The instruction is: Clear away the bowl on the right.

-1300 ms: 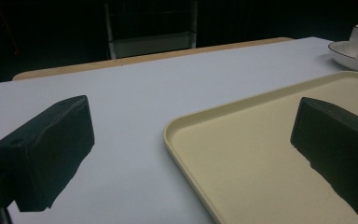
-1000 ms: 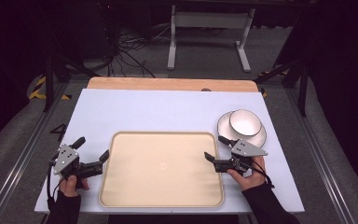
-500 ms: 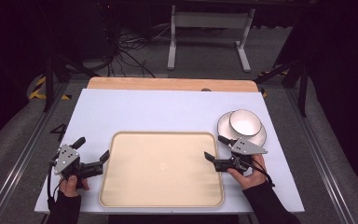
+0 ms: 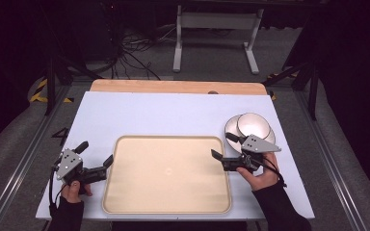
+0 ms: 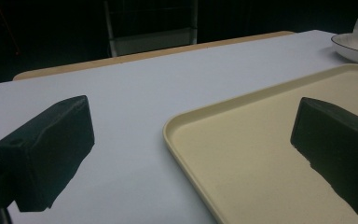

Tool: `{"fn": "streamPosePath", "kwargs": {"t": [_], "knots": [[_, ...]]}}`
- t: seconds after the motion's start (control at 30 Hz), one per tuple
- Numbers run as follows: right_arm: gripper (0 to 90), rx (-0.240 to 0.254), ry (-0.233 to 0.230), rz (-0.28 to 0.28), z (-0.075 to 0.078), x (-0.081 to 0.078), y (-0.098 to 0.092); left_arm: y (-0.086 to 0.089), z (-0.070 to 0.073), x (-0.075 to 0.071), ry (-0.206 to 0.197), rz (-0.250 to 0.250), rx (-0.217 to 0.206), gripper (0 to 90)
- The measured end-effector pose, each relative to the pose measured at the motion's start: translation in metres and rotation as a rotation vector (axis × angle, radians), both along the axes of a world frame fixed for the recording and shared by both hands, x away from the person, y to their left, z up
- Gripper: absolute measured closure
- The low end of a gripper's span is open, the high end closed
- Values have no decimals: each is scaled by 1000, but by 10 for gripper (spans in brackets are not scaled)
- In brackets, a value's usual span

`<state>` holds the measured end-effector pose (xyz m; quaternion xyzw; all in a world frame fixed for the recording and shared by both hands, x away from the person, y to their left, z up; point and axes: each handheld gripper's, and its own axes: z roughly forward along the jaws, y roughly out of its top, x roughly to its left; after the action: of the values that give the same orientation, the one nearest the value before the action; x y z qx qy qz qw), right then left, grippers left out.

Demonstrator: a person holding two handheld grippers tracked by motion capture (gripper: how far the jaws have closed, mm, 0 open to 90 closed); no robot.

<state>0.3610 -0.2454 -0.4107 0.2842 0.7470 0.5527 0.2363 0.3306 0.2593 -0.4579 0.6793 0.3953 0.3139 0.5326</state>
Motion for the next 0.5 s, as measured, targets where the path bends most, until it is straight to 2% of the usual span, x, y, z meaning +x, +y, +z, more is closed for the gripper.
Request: {"fn": "streamPosePath", "kwargs": {"t": [0.07, 0.23, 0.5], "knots": [[168, 10, -2, 4, 6, 0, 1, 0, 0, 0, 0, 1, 0, 1], [168, -7, 2, 16, 17, 2, 6, 0, 0, 0, 1, 2, 2, 1], [168, 1, 20, 26, 26, 8, 9, 0, 0, 0, 2, 3, 1, 2]]}}
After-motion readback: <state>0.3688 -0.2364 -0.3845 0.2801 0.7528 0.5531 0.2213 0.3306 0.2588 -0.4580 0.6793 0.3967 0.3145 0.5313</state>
